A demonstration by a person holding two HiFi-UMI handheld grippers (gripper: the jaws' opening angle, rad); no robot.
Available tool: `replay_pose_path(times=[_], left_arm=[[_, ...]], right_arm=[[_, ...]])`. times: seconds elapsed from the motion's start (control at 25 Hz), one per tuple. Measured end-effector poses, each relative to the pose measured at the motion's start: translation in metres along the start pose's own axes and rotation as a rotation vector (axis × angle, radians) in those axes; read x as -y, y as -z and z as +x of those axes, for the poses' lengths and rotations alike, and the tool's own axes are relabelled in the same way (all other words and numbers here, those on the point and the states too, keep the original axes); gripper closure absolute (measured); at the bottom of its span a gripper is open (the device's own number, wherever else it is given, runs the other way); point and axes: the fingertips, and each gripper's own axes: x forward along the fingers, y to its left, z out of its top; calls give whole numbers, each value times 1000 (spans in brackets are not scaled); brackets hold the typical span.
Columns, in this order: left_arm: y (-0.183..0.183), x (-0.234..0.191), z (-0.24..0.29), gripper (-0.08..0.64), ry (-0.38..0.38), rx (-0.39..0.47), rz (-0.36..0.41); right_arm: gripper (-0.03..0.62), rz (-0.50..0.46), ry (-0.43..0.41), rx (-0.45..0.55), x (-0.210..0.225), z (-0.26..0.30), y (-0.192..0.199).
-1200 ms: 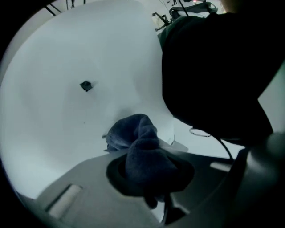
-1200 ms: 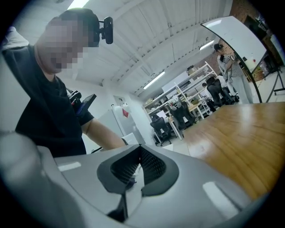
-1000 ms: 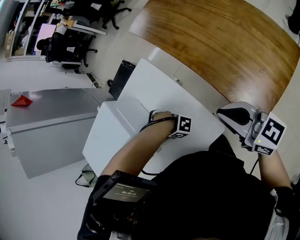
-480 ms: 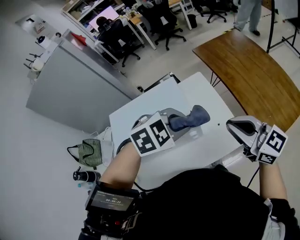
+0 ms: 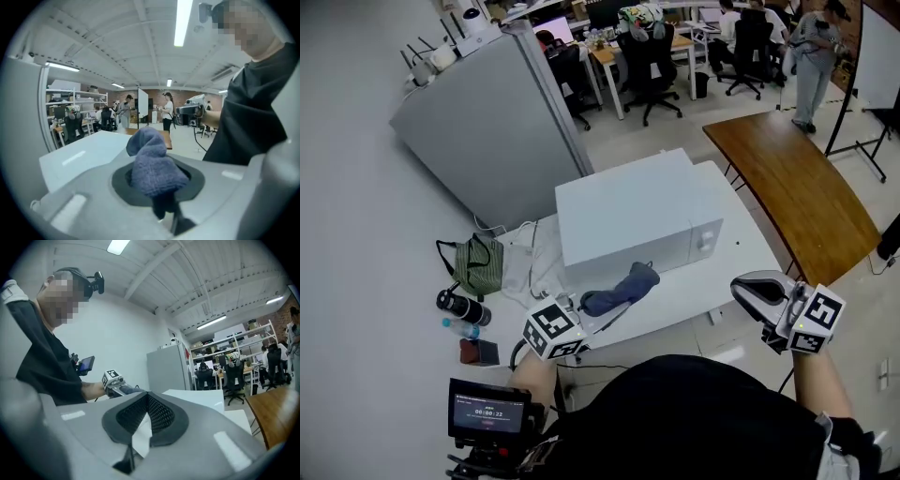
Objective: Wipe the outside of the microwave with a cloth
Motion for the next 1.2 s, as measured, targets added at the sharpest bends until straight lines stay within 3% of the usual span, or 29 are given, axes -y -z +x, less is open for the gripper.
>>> replay_pose_path(times=[0.2,0.36,0.6,0.84,1.04,1.2], left_arm=[[34,72,-5,505,-118,93,-132],[28,104,7,505,-152,253,-254],[14,179,74,504,-198,348,-364],[9,229,61,504,-262,332,-347],[11,243,17,503,-255,377,-330],[32,252,-25,503,-236,378,-349]], right_arm=[[588,-54,-95,10,-27,-42,-1],[588,-56,-147,-26,-44,-73,16],[588,23,-226,-45,-43,-165,70],[588,79,-298,-37,-71,-181,75],[588,42,-272,-24,-109,-163,67],[588,72,-263,-46,-148,-135,79]])
